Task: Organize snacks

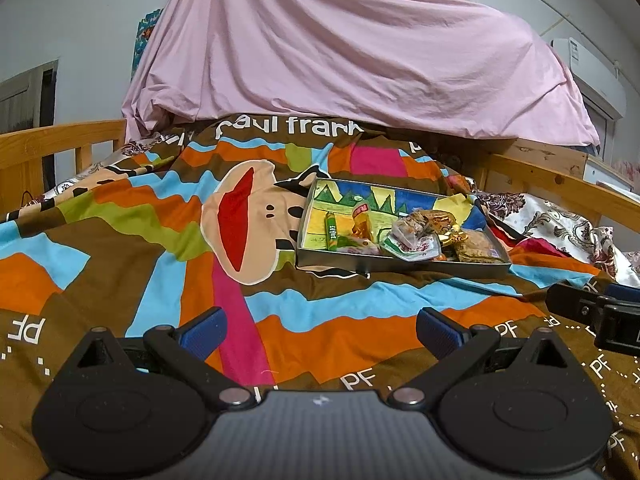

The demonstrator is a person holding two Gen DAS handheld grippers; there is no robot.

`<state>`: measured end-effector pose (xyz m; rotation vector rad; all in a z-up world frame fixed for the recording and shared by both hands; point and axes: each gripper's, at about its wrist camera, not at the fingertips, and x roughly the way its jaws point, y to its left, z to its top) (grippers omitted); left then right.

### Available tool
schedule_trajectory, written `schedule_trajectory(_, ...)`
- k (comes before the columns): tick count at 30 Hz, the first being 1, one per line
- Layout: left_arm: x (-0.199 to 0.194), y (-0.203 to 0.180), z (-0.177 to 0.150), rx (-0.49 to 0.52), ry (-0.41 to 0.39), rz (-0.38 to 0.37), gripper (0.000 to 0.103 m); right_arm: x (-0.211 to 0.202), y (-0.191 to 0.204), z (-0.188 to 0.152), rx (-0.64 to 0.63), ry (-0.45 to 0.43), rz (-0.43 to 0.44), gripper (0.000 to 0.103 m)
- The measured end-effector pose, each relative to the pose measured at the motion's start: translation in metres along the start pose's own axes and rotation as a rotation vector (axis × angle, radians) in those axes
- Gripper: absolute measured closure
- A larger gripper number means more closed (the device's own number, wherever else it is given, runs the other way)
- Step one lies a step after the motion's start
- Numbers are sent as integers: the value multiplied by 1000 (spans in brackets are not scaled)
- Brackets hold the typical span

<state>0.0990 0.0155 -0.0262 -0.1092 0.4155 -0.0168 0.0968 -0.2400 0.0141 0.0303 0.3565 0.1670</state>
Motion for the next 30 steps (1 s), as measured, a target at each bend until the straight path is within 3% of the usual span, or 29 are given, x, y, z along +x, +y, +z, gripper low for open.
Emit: schedule_trajectory(30, -1, 0, 0, 2, 0, 1, 0, 2, 2, 1, -2, 19, 4, 1)
